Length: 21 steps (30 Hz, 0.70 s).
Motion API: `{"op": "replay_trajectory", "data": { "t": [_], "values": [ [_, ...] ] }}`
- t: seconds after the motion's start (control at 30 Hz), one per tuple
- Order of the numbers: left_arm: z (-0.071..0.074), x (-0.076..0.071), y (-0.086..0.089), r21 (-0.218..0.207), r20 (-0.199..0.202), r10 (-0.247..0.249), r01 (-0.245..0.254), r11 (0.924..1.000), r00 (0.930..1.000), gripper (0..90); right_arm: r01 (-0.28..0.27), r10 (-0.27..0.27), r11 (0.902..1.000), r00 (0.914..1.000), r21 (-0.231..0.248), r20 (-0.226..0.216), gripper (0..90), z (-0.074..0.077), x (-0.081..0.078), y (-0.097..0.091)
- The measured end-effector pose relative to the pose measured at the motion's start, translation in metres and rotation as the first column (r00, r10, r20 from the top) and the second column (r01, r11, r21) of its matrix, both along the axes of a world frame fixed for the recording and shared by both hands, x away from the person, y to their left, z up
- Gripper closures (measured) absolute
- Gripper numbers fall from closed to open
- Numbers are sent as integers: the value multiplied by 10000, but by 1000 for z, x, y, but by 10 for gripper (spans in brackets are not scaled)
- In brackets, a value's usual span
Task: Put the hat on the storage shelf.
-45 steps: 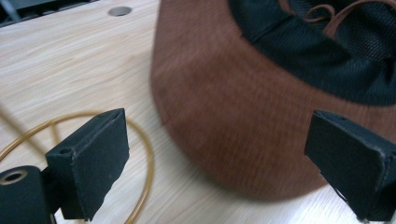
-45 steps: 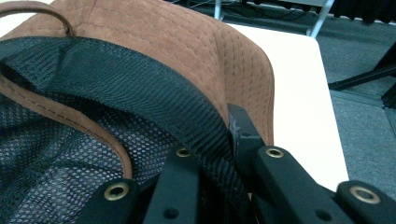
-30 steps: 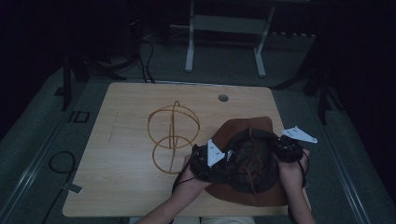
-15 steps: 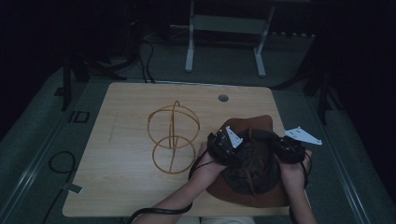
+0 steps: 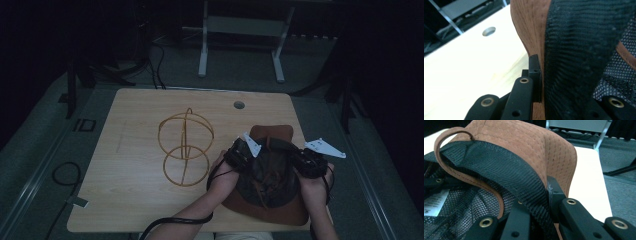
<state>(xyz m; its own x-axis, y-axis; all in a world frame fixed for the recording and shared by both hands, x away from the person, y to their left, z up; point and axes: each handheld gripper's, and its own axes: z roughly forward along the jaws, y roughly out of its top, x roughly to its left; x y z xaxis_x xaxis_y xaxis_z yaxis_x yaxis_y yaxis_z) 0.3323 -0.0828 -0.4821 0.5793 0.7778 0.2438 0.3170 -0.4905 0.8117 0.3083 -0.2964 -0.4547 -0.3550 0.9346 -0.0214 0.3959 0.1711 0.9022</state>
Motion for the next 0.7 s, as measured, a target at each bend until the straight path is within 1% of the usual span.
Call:
{"op": "replay_trajectory", "data": {
  "t": [0.03, 0.07, 0.13, 0.2, 0.23, 0.27, 0.3, 0.37, 0.43, 0.47, 0.5, 0.53, 0.57, 0.6, 0.63, 0.67, 0.7],
  "values": [
    [1, 0, 1, -1, 118, -39, 39, 10000, 9999, 873, -27, 27, 10000, 10000, 67, -20, 833, 0, 0, -1],
    [3, -1, 2, 93, 218, -85, 83, 9999, 9997, 875, -46, 46, 9999, 10000, 109, -15, 830, 0, -1, -1],
    [6, -3, 5, -9, 388, -108, 109, 9999, 9992, 874, -184, 185, 9996, 9998, 201, -32, 807, 2, -3, -2],
    [9, -3, 10, -110, 533, -51, 57, 9999, 9986, 875, -362, 365, 9990, 9993, 251, -106, 728, 4, -5, -3],
    [10, -3, 12, -171, 541, -56, 65, 9998, 9985, 875, -559, 565, 9979, 9983, 341, -162, 671, 6, -7, -5],
    [11, -3, 14, -197, 648, -70, 83, 9998, 9979, 874, -692, 697, 9969, 9975, 369, -144, 629, 7, -8, -5],
    [12, -4, 16, -280, 755, -15, 36, 9996, 9971, 874, -933, 937, 9952, 9955, 300, -121, 587, 8, -11, -7],
    [12, -8, 20, -719, 1014, -135, 209, 9972, 9948, 873, -1480, 1486, 9885, 9886, 304, -221, 557, 13, -16, -10],
    [13, -11, 19, -687, 1182, -207, 290, 9972, 9928, 873, -1742, 1746, 9841, 9846, 333, -107, 523, 20, -22, -14],
    [14, -13, 19, -689, 1212, -329, 415, 9968, 9921, 873, -1960, 1964, 9800, 9805, 330, -110, 495, 24, -26, -16],
    [15, -14, 19, -620, 1189, -353, 429, 9972, 9923, 873, -2143, 2145, 9762, 9767, 339, -40, 476, 29, -31, -18],
    [15, -15, 19, -648, 1187, -339, 418, 9970, 9924, 873, -2388, 2390, 9703, 9710, 387, -6, 459, 31, -35, -20],
    [16, -16, 20, -664, 1181, -399, 480, 9966, 9922, 873, -2751, 2755, 9602, 9613, 487, -14, 434, 33, -39, -22],
    [15, -17, 22, -818, 1218, -566, 668, 9944, 9909, 872, -2981, 2985, 9530, 9544, 545, 12, 422, 34, -43, -25],
    [15, -19, 23, -718, 1283, -618, 714, 9949, 9898, 873, -3083, 3083, 9500, 9513, 489, 95, 421, 35, -46, -28],
    [14, -21, 24, -556, 1305, -667, 745, 9957, 9892, 872, -3120, 3120, 9492, 9500, 417, 68, 403, 36, -49, -31],
    [13, -23, 25, -565, 1332, -733, 814, 9951, 9884, 872, -3127, 3125, 9485, 9498, 503, 107, 397, 37, -50, -36]
  ]
}}
